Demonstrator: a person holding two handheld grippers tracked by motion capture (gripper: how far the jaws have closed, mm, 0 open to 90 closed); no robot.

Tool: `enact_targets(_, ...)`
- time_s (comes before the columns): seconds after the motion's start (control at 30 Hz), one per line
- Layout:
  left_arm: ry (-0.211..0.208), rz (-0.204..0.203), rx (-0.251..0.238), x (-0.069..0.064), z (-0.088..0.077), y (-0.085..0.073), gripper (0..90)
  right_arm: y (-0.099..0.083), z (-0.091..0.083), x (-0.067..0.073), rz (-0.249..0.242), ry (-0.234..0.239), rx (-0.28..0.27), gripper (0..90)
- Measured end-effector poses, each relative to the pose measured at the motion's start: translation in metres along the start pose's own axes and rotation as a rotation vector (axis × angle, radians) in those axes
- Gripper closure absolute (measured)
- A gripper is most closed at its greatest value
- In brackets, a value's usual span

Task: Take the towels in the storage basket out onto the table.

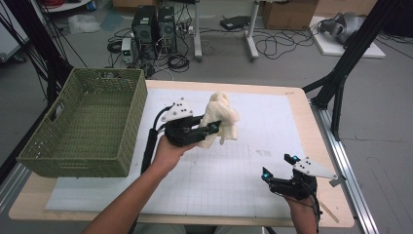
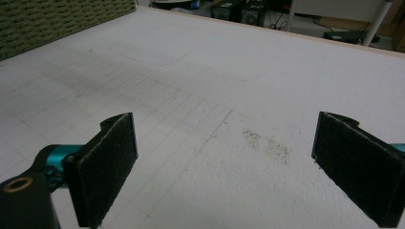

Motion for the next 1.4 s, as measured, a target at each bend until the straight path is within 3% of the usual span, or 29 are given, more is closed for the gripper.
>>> enact_targets(0.1, -0.022, 0.007, 0.021, -0.006, 0.014, -0.010, 72.3, 0.000, 0.000, -0.003, 0.012, -0.002, -0.003, 7.4)
enact_targets(0.23, -0.044, -0.028, 0.055, -0.008, 0.031, -0.027, 71.9, -0.002, -0.003, -0.006, 0.020, -0.008, -0.004, 7.4)
enact_targets(0.27, -0.052, -0.032, 0.088, -0.008, 0.039, -0.038, 71.9, -0.002, -0.002, -0.007, 0.023, -0.009, -0.004, 7.4)
enact_targets(0.57, -0.096, -0.065, 0.186, -0.009, 0.066, -0.080, 71.4, -0.003, -0.001, -0.006, 0.022, -0.005, 0.005, 7.4)
enact_targets(0.67, -0.129, -0.095, 0.172, -0.015, 0.072, -0.086, 71.4, -0.003, -0.001, -0.007, 0.021, -0.006, 0.006, 7.4)
enact_targets(0.77, -0.142, -0.094, 0.200, -0.017, 0.079, -0.097, 70.8, -0.004, 0.000, -0.007, 0.028, -0.004, 0.007, 7.4)
enact_targets(0.8, -0.145, -0.109, 0.220, -0.014, 0.082, -0.106, 70.5, -0.004, 0.000, -0.007, 0.030, -0.003, 0.006, 7.4)
enact_targets(0.9, -0.149, -0.134, 0.227, -0.011, 0.083, -0.112, 67.7, -0.004, 0.000, -0.007, 0.029, -0.003, 0.007, 7.4)
enact_targets(0.93, -0.146, -0.179, 0.236, -0.005, 0.082, -0.117, 64.3, -0.004, 0.001, -0.007, 0.023, -0.004, 0.008, 7.4)
enact_targets(0.97, -0.131, -0.206, 0.245, -0.001, 0.081, -0.120, 59.0, -0.004, 0.001, -0.007, 0.024, -0.004, 0.009, 7.4)
enact_targets(1.03, -0.111, -0.222, 0.258, 0.005, 0.080, -0.123, 46.7, -0.005, 0.001, -0.007, 0.024, -0.005, 0.010, 7.4)
enact_targets(1.07, -0.053, -0.230, 0.270, 0.018, 0.074, -0.128, 42.9, -0.005, 0.001, -0.008, 0.023, -0.007, 0.010, 7.4)
enact_targets(1.1, -0.053, -0.230, 0.270, 0.018, 0.074, -0.128, 38.7, -0.005, 0.001, -0.008, 0.023, -0.007, 0.010, 7.4)
enact_targets(1.13, 0.019, -0.226, 0.263, 0.032, 0.066, -0.128, 34.5, -0.005, 0.000, -0.008, 0.024, -0.008, 0.013, 7.4)
enact_targets(1.17, 0.019, -0.226, 0.263, 0.032, 0.066, -0.128, 32.6, -0.005, 0.000, -0.008, 0.024, -0.008, 0.013, 7.4)
enact_targets(1.4, 0.192, -0.253, 0.156, 0.074, 0.019, -0.113, 37.0, -0.006, 0.003, -0.006, 0.015, -0.008, 0.025, 7.4)
Point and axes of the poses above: each handheld gripper's, and its own axes: z roughly forward along the jaws, y roughly out of its top, x roughly to its left, the point moved 10 cm from there along z, roughly forward along the jaws, and after that the axes turned 12 degrees about x, right-handed, at the moved point
